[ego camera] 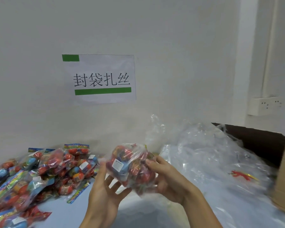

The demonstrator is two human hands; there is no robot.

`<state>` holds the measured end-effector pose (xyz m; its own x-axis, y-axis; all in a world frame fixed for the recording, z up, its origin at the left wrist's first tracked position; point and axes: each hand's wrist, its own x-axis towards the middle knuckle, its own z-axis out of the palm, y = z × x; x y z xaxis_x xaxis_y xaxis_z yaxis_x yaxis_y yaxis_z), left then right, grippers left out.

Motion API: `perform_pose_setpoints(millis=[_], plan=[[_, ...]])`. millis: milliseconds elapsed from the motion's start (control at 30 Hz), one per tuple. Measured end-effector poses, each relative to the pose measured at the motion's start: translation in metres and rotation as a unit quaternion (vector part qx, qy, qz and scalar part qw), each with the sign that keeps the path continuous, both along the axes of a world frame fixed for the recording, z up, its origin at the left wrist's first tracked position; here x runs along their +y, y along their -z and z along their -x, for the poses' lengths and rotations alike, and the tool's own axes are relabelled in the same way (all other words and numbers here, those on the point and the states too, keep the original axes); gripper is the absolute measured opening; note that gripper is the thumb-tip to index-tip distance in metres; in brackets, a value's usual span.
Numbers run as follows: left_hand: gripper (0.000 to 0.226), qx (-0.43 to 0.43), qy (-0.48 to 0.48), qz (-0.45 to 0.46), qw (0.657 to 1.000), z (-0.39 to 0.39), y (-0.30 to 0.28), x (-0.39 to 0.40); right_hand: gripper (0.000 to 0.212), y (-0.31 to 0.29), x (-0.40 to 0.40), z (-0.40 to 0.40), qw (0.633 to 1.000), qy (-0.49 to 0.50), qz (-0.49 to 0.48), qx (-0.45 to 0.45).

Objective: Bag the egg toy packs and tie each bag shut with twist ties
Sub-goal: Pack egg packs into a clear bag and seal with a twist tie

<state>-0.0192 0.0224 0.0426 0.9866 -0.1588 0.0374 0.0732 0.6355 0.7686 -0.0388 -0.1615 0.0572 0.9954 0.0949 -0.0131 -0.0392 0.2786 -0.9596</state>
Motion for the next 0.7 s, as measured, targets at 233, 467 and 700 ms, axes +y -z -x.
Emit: perform_pose_setpoints(millis=[233, 467, 700], plan=[[0.044, 0.069, -0.01, 0.004, 0.998, -0.008, 0.008, 0.0, 0.024, 0.002, 0.003, -0.01, 0.983, 0.108, -0.137, 0.051], [0.034, 0.11, -0.037, -0.025, 0.993, -0.012, 0.002, 0.003, 0.025, -0.092, -0.054, -0.026, 0.904, 0.261, -0.33, -0.072], [0.026, 0.096, -0.045, -0.085, 0.991, -0.017, 0.008, 0.001, 0.056, -0.112, -0.087, 0.003, 0.865, 0.305, -0.35, -0.193]])
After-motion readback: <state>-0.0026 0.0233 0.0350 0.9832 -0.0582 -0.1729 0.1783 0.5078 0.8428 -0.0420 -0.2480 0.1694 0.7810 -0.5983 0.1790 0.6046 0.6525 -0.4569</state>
